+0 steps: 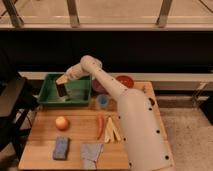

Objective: Wipe tray with eraser

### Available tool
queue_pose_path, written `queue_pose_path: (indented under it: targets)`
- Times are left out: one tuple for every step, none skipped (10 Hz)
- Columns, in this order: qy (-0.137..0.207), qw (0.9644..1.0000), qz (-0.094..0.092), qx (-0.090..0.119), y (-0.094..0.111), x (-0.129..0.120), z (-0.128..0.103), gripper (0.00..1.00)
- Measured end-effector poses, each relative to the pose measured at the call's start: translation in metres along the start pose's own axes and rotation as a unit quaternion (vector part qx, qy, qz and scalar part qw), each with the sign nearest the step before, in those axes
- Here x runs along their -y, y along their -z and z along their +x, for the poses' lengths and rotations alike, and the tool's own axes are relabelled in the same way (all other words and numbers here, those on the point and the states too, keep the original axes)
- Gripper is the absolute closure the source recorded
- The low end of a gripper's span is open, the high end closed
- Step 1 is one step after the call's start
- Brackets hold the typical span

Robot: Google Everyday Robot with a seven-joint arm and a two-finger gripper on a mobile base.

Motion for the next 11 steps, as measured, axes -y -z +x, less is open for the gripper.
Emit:
queue_pose_path:
  targets:
    - [-0.005, 1.0, -0.001, 0.0, 0.004, -0.006, 0.003, 1.0]
    - [-0.014, 0.9999, 0.001, -0.003, 0.012, -0.011, 0.01, 1.0]
    - [-0.02, 0.9998, 0.005, -0.006, 0.02, -0.012, 0.017, 1.0]
    - [-0.03, 0.9993, 0.015, -0.014, 0.034, -0.008, 0.028, 1.0]
    - [-0.039, 0.9987, 0.026, -0.022, 0.045, -0.002, 0.038, 1.0]
    - [-0.052, 0.9972, 0.042, -0.031, 0.06, 0.01, 0.053, 1.0]
    - [-0.061, 0.9959, 0.054, -0.038, 0.07, 0.019, 0.063, 1.0]
    - [-0.068, 0.9945, 0.066, -0.045, 0.075, 0.03, 0.072, 1.0]
    - [-0.071, 0.9935, 0.075, -0.048, 0.078, 0.042, 0.073, 1.0]
    - [-0.073, 0.9926, 0.084, -0.049, 0.075, 0.059, 0.073, 1.0]
    - [-0.071, 0.9926, 0.086, -0.048, 0.072, 0.071, 0.069, 1.0]
